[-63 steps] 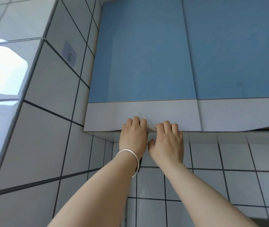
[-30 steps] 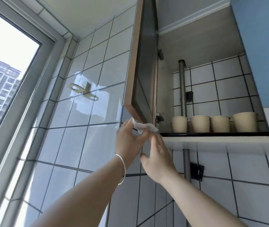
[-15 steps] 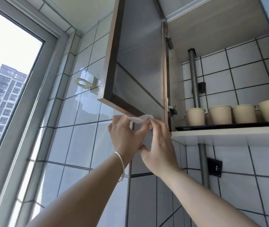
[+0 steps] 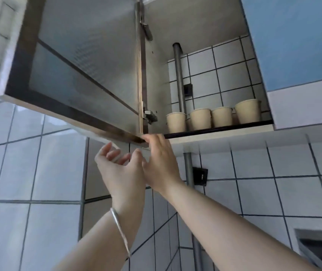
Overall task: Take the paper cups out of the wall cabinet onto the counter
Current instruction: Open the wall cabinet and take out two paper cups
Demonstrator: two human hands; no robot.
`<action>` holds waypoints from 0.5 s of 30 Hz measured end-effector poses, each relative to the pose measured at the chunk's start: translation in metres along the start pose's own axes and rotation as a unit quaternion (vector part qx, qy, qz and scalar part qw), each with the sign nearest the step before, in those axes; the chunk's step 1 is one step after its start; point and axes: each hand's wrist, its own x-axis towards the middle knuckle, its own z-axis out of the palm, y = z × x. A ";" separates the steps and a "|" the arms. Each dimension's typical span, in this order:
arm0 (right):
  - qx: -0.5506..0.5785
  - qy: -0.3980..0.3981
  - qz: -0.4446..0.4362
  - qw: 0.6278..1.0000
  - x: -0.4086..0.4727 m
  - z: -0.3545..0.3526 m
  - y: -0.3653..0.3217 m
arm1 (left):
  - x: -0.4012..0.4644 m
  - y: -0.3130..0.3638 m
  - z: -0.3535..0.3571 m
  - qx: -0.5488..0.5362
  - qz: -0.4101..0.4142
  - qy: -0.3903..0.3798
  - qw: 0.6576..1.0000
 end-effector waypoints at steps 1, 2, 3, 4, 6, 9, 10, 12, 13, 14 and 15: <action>0.001 0.000 0.019 1.000 0.002 -0.008 0.007 | -0.004 -0.004 0.009 -0.001 -0.009 -0.021 1.000; 0.001 0.002 0.041 0.999 0.004 -0.017 0.014 | -0.005 -0.008 0.018 0.017 -0.016 -0.038 0.999; -0.003 0.007 0.065 0.998 0.007 -0.027 0.021 | -0.004 -0.011 0.028 0.044 -0.024 -0.056 0.997; -0.010 0.012 0.087 0.996 0.011 -0.036 0.028 | -0.001 -0.014 0.038 0.070 -0.034 -0.072 0.994; -0.033 0.020 0.122 0.992 0.019 -0.057 0.044 | 0.007 -0.021 0.058 0.100 -0.060 -0.108 0.987; -0.081 0.043 0.153 0.984 0.035 -0.084 0.068 | 0.022 -0.025 0.084 0.141 -0.060 -0.158 0.976; -0.103 0.053 0.152 0.982 0.041 -0.091 0.074 | 0.028 -0.025 0.092 0.164 -0.030 -0.163 0.972; -0.142 0.072 0.144 0.977 0.052 -0.099 0.086 | 0.044 -0.024 0.105 0.215 0.042 -0.169 0.961; -0.157 0.077 0.140 0.975 0.057 -0.101 0.091 | 0.053 -0.025 0.111 0.234 0.066 -0.173 0.954; -0.169 0.076 0.141 0.972 0.063 -0.102 0.096 | 0.063 -0.027 0.118 0.250 0.078 -0.180 0.948; -0.179 0.073 0.145 0.970 0.069 -0.103 0.100 | 0.073 -0.029 0.126 0.263 0.077 -0.189 0.943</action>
